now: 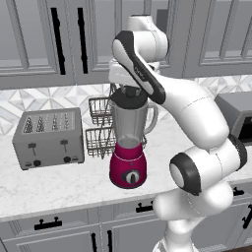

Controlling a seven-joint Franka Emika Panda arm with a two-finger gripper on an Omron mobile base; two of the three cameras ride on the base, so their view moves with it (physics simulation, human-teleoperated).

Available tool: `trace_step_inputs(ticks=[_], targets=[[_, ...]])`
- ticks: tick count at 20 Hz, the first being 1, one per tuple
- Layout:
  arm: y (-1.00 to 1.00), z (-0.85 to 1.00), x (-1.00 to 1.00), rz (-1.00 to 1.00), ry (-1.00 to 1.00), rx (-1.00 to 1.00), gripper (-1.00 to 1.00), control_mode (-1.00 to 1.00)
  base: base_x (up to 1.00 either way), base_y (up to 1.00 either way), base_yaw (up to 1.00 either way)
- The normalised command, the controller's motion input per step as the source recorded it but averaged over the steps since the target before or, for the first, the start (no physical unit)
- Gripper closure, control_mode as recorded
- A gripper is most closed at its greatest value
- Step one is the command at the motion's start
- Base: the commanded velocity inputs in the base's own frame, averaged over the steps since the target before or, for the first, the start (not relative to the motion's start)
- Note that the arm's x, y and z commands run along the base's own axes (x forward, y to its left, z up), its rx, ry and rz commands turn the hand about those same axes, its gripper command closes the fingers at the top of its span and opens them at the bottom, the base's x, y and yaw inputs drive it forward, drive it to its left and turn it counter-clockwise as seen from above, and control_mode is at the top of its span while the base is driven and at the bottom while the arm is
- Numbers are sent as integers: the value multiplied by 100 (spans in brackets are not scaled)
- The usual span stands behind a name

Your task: Close the lid blender by securely placing the lid on top.

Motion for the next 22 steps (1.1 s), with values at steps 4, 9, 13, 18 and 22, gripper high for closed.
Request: trace_step_inputs(ticks=[4, 9, 13, 18, 22], targets=[[0, -7, -4, 0, 1, 0, 100, -100, 0, 0, 0], [0, -45, -17, 0, -8, 0, 100, -100, 0, 0, 0], [0, -58, -32, 0, -20, 0, 100, -100, 0, 0, 0], [-2, -20, -15, 0, -31, 0, 100, -100, 0, 0, 0], [0, 0, 4, 0, -28, 0, 100, -100, 0, 0, 0]])
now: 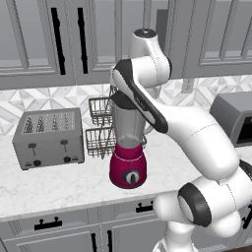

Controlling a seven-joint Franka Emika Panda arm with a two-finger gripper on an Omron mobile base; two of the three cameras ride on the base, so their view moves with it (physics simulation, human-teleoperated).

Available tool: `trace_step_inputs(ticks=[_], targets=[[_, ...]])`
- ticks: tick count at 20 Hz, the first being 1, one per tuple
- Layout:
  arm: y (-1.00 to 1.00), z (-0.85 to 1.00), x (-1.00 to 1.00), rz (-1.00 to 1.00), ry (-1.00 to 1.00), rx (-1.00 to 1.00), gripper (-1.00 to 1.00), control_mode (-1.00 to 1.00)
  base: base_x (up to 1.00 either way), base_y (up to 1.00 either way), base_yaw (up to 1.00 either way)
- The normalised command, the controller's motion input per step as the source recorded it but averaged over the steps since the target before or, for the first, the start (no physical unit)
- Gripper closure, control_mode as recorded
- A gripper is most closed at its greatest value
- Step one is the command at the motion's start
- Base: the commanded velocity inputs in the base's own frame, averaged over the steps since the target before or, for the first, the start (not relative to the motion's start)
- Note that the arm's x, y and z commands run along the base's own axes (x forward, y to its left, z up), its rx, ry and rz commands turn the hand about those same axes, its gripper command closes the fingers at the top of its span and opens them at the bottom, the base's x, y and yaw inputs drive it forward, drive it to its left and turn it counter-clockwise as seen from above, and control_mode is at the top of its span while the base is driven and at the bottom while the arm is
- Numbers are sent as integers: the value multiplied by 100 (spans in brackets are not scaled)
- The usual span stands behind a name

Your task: Close the lid blender by securely placing the lid on top.

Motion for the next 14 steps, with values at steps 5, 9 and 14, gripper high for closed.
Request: trace_step_inputs(ticks=[5, 9, 14], targets=[[0, -26, 7, 0, -6, -2, 100, -100, 0, 0, 0], [0, -58, 0, 0, 5, -10, 100, -100, 0, 0, 0], [0, -49, 0, 1, 11, -12, 100, -100, 0, 0, 0]])
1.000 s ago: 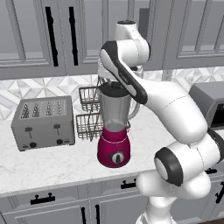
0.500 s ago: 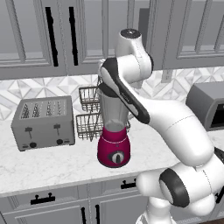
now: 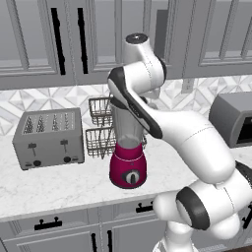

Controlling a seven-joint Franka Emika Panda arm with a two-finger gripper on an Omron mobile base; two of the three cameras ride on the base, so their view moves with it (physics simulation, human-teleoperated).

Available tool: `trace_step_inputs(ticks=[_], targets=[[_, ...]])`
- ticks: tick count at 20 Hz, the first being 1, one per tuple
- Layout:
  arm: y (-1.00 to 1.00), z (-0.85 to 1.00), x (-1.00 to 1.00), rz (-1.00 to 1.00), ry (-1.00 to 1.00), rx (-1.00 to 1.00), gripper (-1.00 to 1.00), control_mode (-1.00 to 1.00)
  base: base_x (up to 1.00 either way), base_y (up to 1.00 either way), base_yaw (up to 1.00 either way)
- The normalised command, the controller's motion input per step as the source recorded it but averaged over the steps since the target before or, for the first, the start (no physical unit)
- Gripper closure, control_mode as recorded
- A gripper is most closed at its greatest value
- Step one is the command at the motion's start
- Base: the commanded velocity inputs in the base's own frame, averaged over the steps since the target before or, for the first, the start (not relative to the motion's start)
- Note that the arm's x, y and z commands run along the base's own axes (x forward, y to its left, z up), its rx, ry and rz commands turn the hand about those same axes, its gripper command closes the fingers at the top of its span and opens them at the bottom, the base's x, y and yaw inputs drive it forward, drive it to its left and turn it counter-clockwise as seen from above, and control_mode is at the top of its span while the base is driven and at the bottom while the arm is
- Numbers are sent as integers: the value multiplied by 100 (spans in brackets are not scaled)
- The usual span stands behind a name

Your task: Close the lid blender by securely placing the lid on top.

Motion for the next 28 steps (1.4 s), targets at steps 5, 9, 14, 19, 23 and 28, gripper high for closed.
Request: trace_step_inputs(ticks=[5, 9, 14, 19, 23, 28], targets=[[0, -70, -3, 6, 5, -12, 100, -100, 0, 0, 0], [0, -72, -19, 4, -2, -2, -100, -100, 0, 0, 0], [0, -36, -1, 7, -6, 0, -100, -100, 0, 0, 0], [0, -5, 0, 9, -9, 0, -100, -100, 0, 0, 0], [0, 0, -1, 9, -8, 1, -100, -100, 0, 0, 0], [-40, 0, -35, 6, -11, 8, -100, -100, 0, 0, 0]])
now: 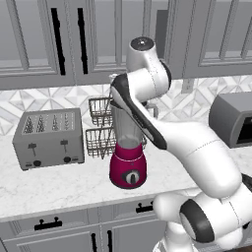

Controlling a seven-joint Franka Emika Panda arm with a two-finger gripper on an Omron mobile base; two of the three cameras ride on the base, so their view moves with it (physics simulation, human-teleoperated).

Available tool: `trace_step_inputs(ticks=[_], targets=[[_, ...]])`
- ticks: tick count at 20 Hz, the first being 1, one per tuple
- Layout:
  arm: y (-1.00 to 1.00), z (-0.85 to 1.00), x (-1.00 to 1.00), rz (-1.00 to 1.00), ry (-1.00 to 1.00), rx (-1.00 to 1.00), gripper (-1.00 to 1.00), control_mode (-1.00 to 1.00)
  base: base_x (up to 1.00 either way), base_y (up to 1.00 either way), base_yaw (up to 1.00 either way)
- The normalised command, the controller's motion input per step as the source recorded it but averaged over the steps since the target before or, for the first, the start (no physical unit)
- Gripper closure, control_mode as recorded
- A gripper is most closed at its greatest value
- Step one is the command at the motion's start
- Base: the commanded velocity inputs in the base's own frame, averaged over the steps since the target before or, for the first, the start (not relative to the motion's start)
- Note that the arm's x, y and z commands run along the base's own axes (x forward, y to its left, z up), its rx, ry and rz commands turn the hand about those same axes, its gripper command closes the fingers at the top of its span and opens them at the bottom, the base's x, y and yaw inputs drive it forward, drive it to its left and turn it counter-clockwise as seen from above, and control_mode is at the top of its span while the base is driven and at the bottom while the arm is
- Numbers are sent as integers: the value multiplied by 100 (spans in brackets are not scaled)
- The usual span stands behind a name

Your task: Close the lid blender by securely placing the lid on top.

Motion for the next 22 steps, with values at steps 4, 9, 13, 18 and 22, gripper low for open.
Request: trace_step_inputs(ticks=[4, 9, 13, 18, 22], targets=[[-67, 0, -51, 4, -3, 11, -100, -100, 0, 0, 0], [-88, 0, -52, 1, 0, 12, -100, -100, 0, 0, 0], [-97, -12, -39, 0, 0, 4, -100, -100, 0, 0, 0], [-63, -45, -7, 0, 1, 0, -100, -100, 0, 0, 0], [-30, -20, 0, 0, 0, -4, -100, -100, 0, 0, 0]])
